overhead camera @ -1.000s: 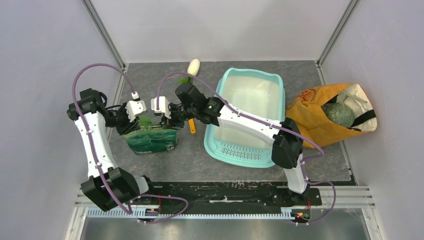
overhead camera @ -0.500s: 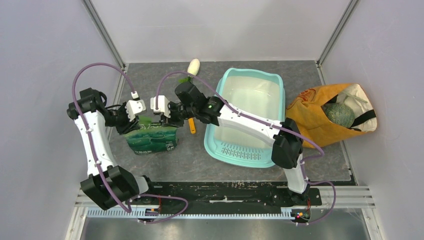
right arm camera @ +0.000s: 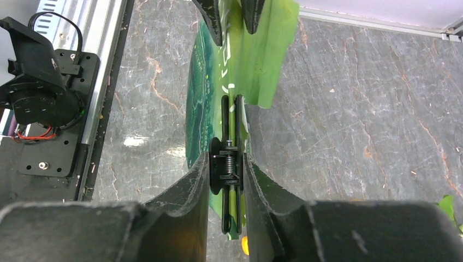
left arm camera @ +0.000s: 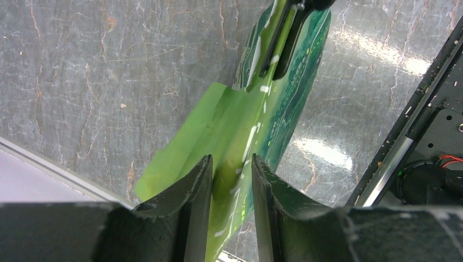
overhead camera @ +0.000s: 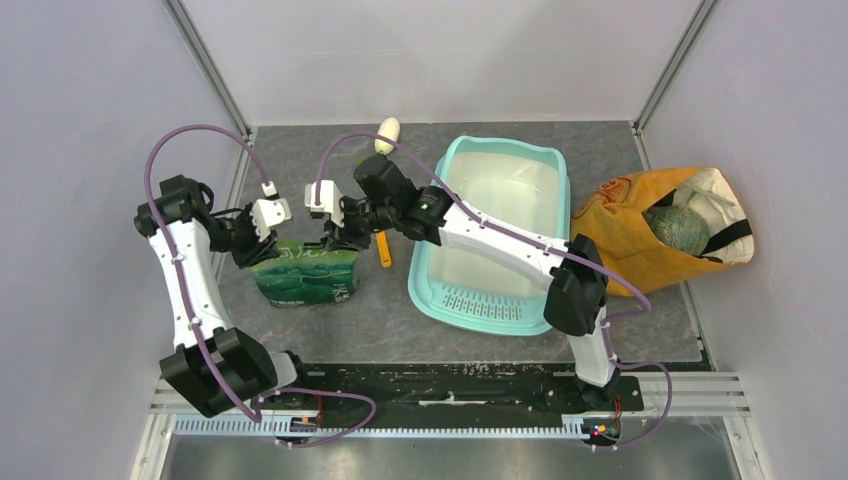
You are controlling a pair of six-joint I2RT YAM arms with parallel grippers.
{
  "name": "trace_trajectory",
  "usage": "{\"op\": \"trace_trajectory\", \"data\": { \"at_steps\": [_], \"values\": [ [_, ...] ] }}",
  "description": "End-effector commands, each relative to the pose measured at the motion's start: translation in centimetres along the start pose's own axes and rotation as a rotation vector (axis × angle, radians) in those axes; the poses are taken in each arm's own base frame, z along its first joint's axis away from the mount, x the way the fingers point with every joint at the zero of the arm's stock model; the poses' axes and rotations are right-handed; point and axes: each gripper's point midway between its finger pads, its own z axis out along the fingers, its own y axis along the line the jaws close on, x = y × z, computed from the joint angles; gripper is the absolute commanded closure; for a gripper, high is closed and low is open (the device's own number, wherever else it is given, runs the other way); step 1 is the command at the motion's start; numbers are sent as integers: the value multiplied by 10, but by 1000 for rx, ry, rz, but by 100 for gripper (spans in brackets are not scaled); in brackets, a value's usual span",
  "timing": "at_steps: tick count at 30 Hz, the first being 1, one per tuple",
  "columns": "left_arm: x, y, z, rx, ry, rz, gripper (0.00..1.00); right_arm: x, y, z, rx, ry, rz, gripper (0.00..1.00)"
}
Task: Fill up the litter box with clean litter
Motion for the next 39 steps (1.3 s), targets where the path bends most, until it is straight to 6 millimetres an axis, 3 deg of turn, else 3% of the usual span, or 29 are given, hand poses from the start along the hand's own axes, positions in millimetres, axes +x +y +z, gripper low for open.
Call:
{"op": "trace_trajectory", "data": {
  "at_steps": [1, 4, 11, 15, 19, 21, 24, 25, 31, 35, 39],
  "values": [
    [-10, 10, -4, -27, -45, 24, 61, -101, -29, -70, 111, -223, -88, 100],
    [-8, 9, -2, -19, -43, 31, 61, -106, -29, -76, 102, -233, -86, 100],
    [-6, 3, 1, 2, -44, 54, 61, -96, -17, -81, 60, -209, -56, 100],
    [-6, -9, 4, 43, -59, 132, 60, -81, -16, -70, 42, -182, -38, 100],
    [-9, -9, 7, 47, -77, 150, 61, -61, -17, -55, 28, -136, -27, 100],
    [-8, -7, 7, 53, -75, 142, 62, -53, -18, -51, 26, -118, -21, 91],
    [-8, -8, 6, 67, -72, 131, 62, -48, -19, -49, 34, -103, -8, 61],
    [-8, -9, 5, 70, -71, 132, 62, -47, -19, -49, 35, -103, -10, 56],
    [-9, -9, 5, 68, -75, 130, 62, -45, -21, -46, 42, -94, -14, 45],
    [-8, -10, 6, 70, -76, 125, 62, -38, -19, -47, 34, -67, -22, 28],
    [-9, -9, 6, 69, -75, 125, 62, -39, -11, -53, 17, -65, -26, 21]
  ]
}}
